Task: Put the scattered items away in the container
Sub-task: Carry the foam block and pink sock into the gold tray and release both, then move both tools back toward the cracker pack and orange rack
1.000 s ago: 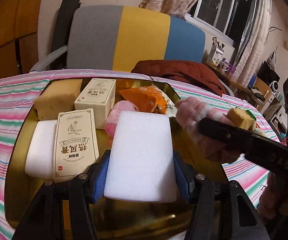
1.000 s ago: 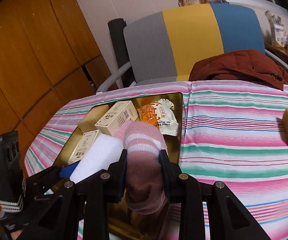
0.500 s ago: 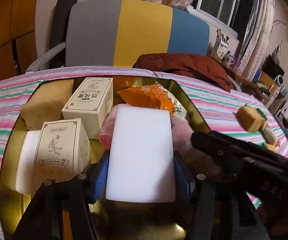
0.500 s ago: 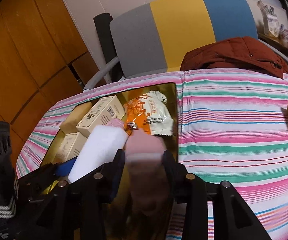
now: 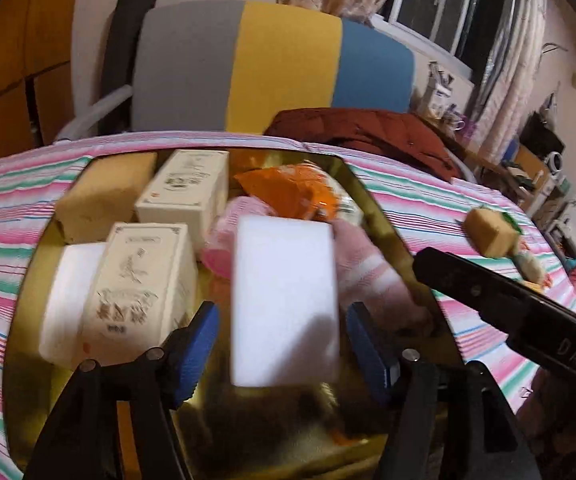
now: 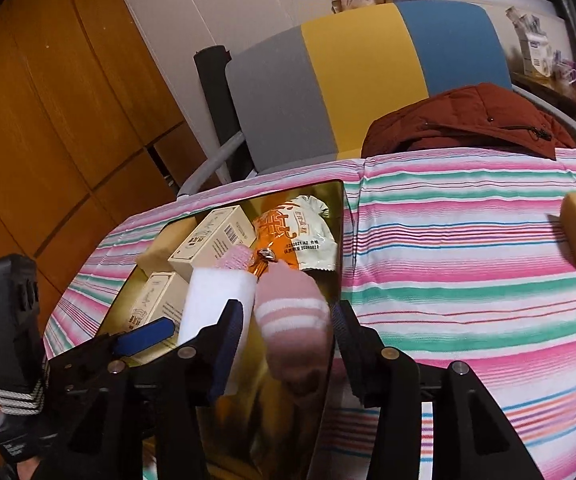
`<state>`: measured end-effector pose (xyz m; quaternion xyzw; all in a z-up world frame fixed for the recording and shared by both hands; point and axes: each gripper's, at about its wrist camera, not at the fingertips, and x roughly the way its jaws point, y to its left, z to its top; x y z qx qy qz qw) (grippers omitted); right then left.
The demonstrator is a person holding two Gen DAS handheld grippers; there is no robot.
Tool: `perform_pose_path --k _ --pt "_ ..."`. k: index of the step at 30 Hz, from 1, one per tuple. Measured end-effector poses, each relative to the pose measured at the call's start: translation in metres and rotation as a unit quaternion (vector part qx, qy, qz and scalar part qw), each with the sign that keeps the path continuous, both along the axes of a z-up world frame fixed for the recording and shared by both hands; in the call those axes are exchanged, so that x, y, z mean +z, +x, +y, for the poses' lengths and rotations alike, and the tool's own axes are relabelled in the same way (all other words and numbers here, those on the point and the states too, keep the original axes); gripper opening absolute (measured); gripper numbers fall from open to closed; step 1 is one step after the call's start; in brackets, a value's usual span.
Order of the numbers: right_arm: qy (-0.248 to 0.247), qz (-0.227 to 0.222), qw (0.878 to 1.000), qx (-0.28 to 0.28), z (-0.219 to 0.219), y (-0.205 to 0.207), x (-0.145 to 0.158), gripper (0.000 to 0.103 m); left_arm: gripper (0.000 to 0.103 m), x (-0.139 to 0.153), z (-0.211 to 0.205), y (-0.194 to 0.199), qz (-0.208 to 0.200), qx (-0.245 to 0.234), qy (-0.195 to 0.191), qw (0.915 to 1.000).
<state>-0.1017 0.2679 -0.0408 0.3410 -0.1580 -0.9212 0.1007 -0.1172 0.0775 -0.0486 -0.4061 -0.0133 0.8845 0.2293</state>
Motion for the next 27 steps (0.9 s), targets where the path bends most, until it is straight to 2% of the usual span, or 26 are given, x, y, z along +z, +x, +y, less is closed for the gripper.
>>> perform_pose_path --k 2,3,5,8,11,16,21,27 --pt "-0.003 0.001 1.000 -0.003 0.003 0.004 0.000 0.049 0.066 -0.003 0.004 0.004 -0.003 -0.009 -0.003 0.9999" --pt "-0.005 0.002 1.000 -0.005 0.005 0.007 0.000 0.049 0.062 -0.006 0.005 0.005 -0.009 -0.012 -0.004 0.9999" --pt "-0.006 0.005 1.000 -0.009 0.010 0.012 0.001 0.049 0.060 -0.014 0.006 0.008 -0.035 -0.027 0.012 0.9990" --pt "-0.011 0.011 1.000 -0.021 0.023 0.022 0.003 0.051 0.061 -0.012 0.000 0.014 -0.005 0.007 0.001 1.0000" --pt "-0.012 0.016 0.999 -0.038 0.040 0.035 0.004 0.054 0.061 -0.007 -0.011 0.013 -0.009 0.024 0.018 0.9995" --pt "-0.018 0.013 0.996 -0.082 0.080 0.059 -0.003 0.057 0.061 0.005 -0.012 0.026 0.019 0.029 0.016 0.9993" --pt "-0.019 0.000 0.990 -0.141 0.130 0.088 -0.017 0.061 0.062 0.018 0.000 0.048 0.043 -0.006 0.035 0.9985" --pt "-0.032 -0.016 0.976 -0.217 0.189 0.129 -0.034 0.062 0.065 0.023 0.042 0.072 0.040 -0.080 0.040 0.9951"
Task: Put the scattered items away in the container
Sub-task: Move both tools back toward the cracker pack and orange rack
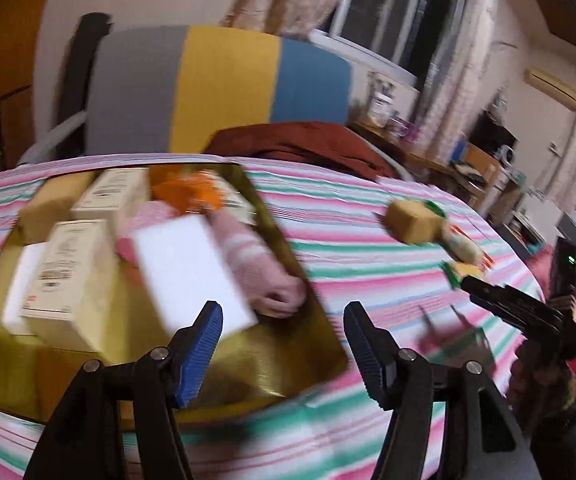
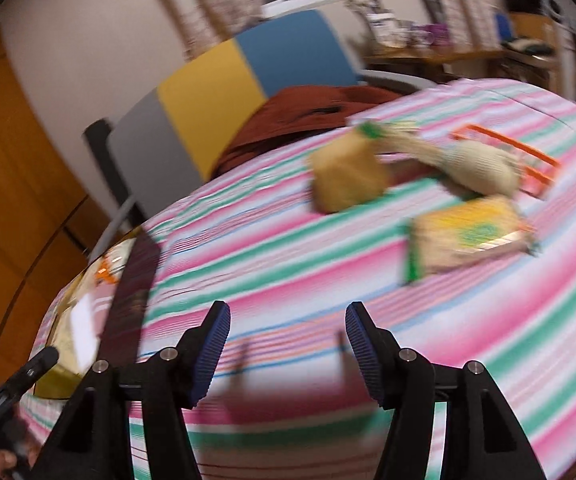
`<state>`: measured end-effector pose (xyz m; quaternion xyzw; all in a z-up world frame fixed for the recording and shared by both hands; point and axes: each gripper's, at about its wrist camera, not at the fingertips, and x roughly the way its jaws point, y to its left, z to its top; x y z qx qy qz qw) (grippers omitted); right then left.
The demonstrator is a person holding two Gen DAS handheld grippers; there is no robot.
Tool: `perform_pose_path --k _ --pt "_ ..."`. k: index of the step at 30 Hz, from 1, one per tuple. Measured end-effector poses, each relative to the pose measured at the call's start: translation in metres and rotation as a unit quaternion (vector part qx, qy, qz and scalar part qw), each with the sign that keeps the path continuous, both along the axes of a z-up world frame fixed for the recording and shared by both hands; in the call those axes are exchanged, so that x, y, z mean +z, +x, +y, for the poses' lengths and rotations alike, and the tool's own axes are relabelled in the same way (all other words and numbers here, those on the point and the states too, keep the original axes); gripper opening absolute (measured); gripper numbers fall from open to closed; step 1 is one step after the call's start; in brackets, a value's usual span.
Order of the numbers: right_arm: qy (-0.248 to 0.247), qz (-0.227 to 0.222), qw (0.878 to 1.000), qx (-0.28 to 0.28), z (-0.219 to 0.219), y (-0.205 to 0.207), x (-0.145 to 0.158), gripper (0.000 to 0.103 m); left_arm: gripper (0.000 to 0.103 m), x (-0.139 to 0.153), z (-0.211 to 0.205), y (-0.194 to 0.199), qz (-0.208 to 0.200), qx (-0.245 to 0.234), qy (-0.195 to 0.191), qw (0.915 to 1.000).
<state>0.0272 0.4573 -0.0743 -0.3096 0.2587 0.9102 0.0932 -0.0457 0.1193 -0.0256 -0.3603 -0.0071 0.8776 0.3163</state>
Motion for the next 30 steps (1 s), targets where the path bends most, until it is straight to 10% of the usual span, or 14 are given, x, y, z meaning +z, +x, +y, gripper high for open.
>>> perform_pose_path --k 14,30 --pt "0.000 -0.019 0.999 -0.026 0.089 0.036 0.019 0.070 0.065 -0.027 0.105 0.055 0.000 -0.180 -0.059 0.9818" --pt "0.097 -0.177 0.979 -0.025 0.195 -0.038 0.052 0.076 0.065 -0.043 0.152 0.040 -0.006 -0.224 -0.085 0.9709"
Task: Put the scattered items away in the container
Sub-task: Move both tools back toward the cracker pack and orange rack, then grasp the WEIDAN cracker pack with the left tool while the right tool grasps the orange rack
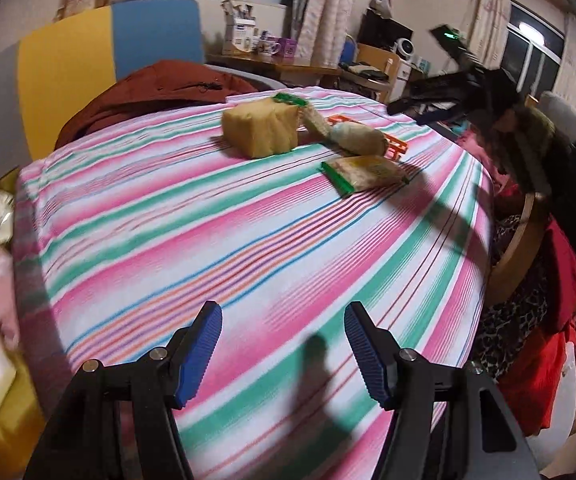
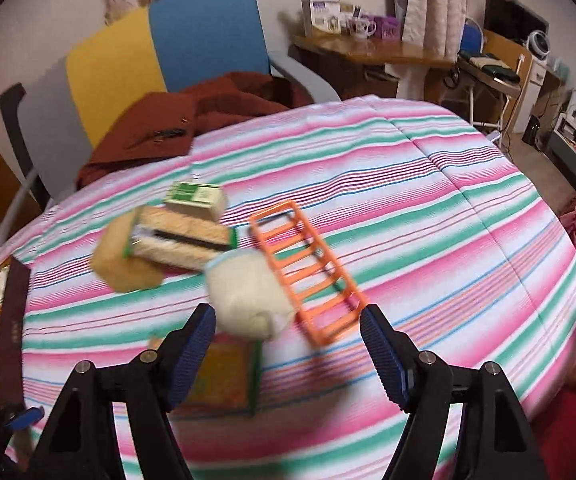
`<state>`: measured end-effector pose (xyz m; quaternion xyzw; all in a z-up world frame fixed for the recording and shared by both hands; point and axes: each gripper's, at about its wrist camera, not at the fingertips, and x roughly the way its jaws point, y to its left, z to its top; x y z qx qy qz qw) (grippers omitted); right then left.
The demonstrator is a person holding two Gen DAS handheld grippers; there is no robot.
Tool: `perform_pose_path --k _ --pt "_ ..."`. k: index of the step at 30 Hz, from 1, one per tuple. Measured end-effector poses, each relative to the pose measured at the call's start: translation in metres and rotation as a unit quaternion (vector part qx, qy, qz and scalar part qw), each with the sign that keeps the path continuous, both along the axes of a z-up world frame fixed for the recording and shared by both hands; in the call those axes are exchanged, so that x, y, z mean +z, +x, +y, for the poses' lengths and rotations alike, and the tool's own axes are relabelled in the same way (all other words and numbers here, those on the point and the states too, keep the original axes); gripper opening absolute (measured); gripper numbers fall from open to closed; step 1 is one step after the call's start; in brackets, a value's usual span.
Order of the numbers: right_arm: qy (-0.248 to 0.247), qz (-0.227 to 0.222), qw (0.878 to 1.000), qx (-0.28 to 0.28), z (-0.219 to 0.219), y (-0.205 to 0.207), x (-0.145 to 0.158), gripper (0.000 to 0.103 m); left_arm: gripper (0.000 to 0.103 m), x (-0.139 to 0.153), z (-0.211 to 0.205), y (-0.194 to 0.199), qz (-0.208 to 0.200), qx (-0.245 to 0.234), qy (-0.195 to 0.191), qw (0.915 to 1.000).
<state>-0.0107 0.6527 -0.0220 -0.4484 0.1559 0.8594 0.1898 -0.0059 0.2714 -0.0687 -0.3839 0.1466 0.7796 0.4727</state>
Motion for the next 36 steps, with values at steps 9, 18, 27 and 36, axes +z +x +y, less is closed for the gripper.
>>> perform_pose_path --k 9,18,27,36 --pt "-0.045 -0.041 0.998 0.028 0.032 -0.060 -0.023 0.077 0.065 0.004 0.063 -0.007 0.013 -0.040 -0.012 0.9990" --pt "-0.056 -0.067 0.995 0.046 0.041 -0.077 -0.037 0.080 0.065 0.018 0.121 -0.023 0.031 -0.073 0.002 0.9968" --pt "-0.077 -0.083 0.993 0.034 0.049 -0.077 -0.043 0.083 0.071 0.011 0.175 -0.028 0.043 -0.169 -0.034 0.9841" --pt "-0.081 -0.088 0.993 0.023 0.053 -0.079 -0.044 0.078 0.077 0.006 0.211 -0.031 0.050 -0.256 -0.067 0.9631"
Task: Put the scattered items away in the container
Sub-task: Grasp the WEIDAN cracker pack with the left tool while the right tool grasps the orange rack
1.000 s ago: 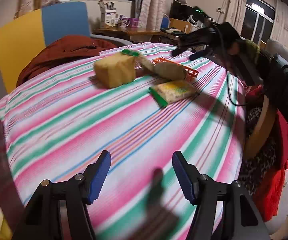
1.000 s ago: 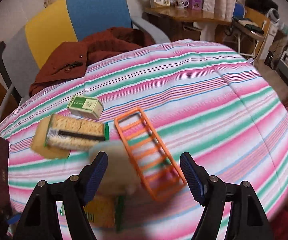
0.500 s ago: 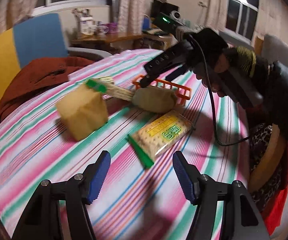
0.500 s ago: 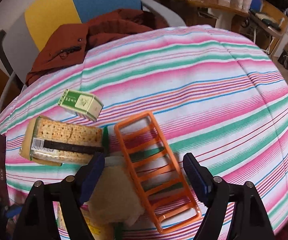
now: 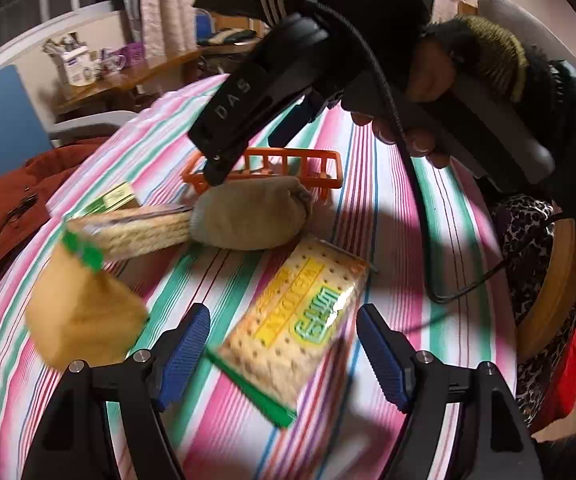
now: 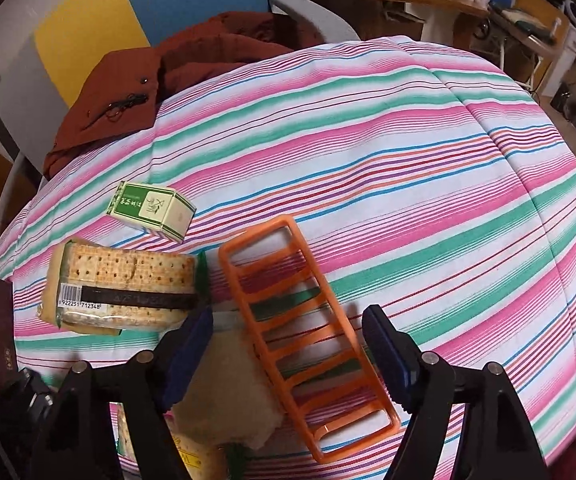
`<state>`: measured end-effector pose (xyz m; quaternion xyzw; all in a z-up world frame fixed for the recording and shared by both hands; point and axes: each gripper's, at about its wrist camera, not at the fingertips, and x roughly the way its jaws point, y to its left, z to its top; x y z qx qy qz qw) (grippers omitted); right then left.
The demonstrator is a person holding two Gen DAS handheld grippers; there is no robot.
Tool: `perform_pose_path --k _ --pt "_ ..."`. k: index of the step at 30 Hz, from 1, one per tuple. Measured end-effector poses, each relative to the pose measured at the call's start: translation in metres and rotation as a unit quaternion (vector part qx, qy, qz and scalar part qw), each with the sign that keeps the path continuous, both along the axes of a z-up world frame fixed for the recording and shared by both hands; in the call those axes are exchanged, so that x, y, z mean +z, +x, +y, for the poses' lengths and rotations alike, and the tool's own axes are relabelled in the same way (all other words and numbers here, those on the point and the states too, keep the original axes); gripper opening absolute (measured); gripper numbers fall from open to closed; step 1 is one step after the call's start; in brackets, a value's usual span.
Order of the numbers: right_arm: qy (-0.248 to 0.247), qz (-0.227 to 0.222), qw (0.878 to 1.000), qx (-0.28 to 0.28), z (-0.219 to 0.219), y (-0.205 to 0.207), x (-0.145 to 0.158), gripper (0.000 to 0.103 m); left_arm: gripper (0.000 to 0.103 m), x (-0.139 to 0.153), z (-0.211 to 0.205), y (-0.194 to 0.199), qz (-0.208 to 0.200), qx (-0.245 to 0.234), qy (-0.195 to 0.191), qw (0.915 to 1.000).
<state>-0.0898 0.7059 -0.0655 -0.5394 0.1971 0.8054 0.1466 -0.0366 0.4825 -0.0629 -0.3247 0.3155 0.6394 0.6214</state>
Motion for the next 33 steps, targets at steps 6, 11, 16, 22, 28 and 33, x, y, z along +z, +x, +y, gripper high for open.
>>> perform_pose_path --k 6,11,16,22,28,33 --pt "-0.013 -0.006 1.000 -0.015 0.006 0.000 -0.003 0.078 0.076 -0.013 0.011 -0.004 -0.022 -0.008 -0.022 0.9995" --pt "-0.003 -0.005 1.000 0.000 0.003 -0.003 -0.002 0.078 0.067 -0.014 0.001 0.002 -0.025 0.029 -0.019 0.9991" --pt "0.002 0.008 1.000 -0.009 0.007 -0.002 0.001 0.076 0.059 -0.011 -0.027 0.014 -0.025 0.085 -0.019 0.9959" --pt "0.005 0.003 1.000 0.009 0.001 -0.004 0.000 0.075 0.056 -0.008 -0.074 0.021 -0.037 0.156 -0.004 0.9870" --pt "0.012 -0.003 1.000 0.019 -0.003 -0.003 -0.002 0.074 0.056 -0.006 -0.104 0.033 -0.036 0.181 0.002 0.9829" --pt "0.026 -0.029 0.999 -0.001 0.007 0.000 -0.009 0.067 0.056 -0.011 -0.094 0.040 -0.043 0.190 0.006 0.9808"
